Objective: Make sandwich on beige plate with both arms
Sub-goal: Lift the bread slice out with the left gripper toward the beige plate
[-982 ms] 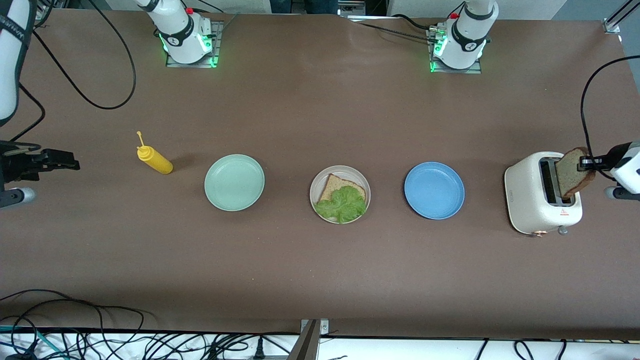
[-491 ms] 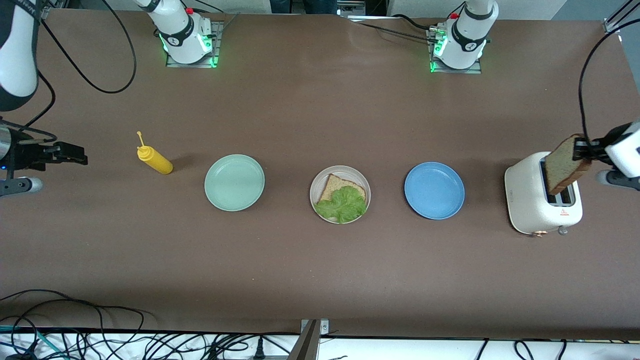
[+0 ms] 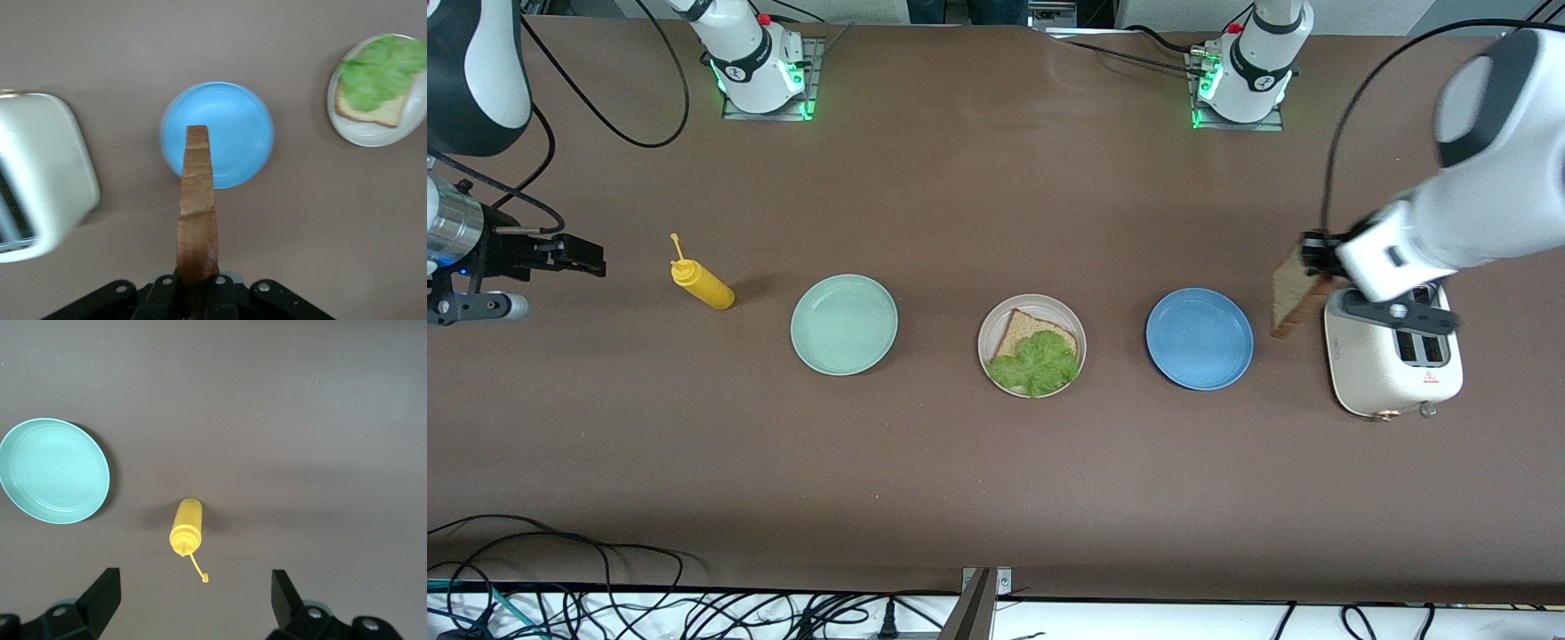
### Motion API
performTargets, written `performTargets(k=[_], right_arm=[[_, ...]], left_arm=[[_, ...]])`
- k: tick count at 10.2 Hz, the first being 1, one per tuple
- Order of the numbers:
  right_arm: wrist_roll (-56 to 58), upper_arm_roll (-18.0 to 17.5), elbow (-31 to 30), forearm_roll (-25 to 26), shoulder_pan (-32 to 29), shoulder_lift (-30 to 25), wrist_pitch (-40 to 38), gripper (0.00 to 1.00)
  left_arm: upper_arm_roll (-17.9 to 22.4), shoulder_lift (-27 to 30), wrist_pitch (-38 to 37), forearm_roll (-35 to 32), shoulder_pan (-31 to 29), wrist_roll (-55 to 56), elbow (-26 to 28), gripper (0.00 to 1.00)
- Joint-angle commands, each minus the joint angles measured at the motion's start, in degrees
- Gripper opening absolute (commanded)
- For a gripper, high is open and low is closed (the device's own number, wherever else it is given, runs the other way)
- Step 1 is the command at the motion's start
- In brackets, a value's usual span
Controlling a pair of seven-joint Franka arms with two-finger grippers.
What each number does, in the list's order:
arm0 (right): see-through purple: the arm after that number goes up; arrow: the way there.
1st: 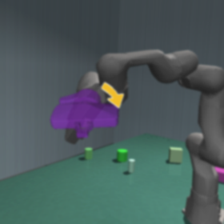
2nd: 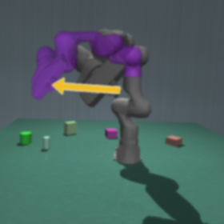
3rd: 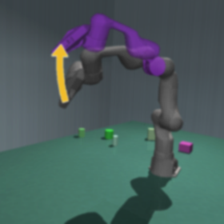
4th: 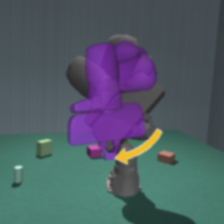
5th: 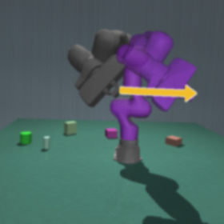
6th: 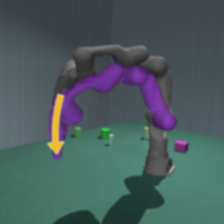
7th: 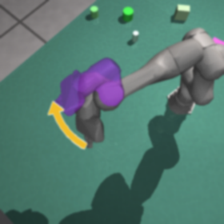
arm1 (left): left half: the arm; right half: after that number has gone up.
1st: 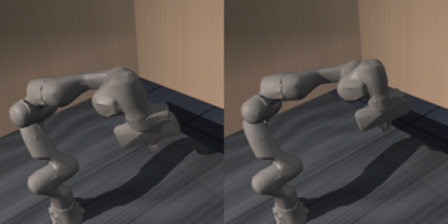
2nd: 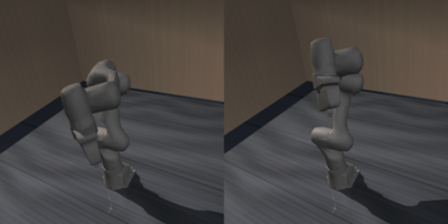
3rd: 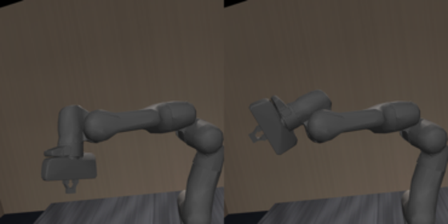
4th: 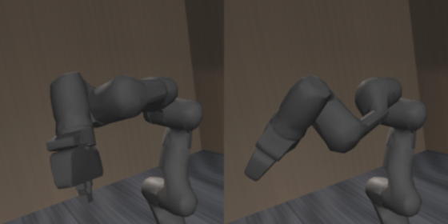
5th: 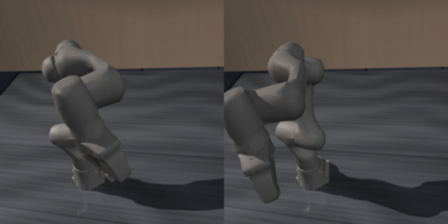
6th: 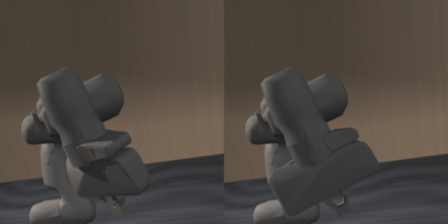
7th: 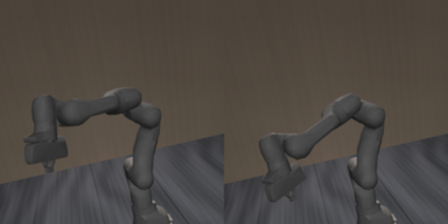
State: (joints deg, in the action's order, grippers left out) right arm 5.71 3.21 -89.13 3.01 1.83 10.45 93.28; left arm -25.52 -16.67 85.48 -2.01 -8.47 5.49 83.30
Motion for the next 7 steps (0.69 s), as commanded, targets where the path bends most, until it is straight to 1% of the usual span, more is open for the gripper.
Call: performTargets(k=[1,2,3,6,7], right_arm=[[-0.6,-1.7,-4.9,0.8,-1.3,-4.2,2.1,1.0],[-0.8,-1.8,-4.6,0.8,-1.3,-4.2,2.1,1.0],[-0.8,-1.6,-4.5,0.7,-1.2,-3.9,2.1,1.0],[-0.6,-1.2,-4.3,0.6,-1.3,-4.2,0.8,1.0],[-0.8,-1.1,-3.7,0.4,-1.3,-4.2,-0.7,1.0]], left_arm=[[0.3,-5.0,0.8,1.3,7.6,8.8,-3.4,0.0],[0.3,-7.1,3.5,4.4,9.4,10.4,-4.1,0.0],[0.3,-9.5,7.0,9.2,9.6,10.9,-4.2,0.0],[0.3,-17.7,17.7,26.0,10.6,10.9,-4.2,0.0],[0.3,-19.9,22.1,28.9,11.9,10.5,-4.2,0.0]])
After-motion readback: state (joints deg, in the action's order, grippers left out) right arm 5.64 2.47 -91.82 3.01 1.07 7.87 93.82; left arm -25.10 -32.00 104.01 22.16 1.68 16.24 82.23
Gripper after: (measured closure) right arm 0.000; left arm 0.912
